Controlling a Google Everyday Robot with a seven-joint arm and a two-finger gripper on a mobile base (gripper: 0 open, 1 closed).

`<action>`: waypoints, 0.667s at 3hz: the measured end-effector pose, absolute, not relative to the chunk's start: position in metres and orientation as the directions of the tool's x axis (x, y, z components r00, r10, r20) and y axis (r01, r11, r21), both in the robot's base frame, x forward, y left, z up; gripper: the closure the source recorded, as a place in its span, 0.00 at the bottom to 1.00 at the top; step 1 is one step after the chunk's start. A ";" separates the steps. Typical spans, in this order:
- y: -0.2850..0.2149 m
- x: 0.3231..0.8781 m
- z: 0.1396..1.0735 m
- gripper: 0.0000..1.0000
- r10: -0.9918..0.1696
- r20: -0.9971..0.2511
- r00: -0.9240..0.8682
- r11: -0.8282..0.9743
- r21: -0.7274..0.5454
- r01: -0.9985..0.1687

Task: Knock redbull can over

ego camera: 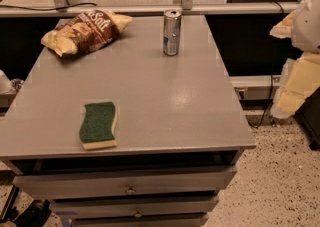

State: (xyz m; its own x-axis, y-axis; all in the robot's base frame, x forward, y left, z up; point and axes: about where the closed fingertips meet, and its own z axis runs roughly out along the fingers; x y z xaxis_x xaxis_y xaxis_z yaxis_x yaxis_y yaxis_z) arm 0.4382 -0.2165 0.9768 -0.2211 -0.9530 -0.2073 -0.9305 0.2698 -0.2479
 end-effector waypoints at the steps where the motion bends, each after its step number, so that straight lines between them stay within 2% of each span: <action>1: -0.216 0.439 0.979 0.00 -0.952 -0.212 -0.221 0.272 -0.258 -0.927; 2: -0.217 0.458 0.972 0.00 -0.941 -0.259 -0.217 0.291 -0.291 -0.912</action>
Offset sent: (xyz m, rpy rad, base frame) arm 0.0833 -0.0078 -0.0276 0.1744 -0.2039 -0.0394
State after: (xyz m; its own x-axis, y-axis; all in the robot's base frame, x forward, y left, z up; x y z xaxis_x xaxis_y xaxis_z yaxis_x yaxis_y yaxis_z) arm 0.4576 -0.2171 0.9724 -0.2173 -0.9410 -0.2592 -0.9116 0.2906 -0.2907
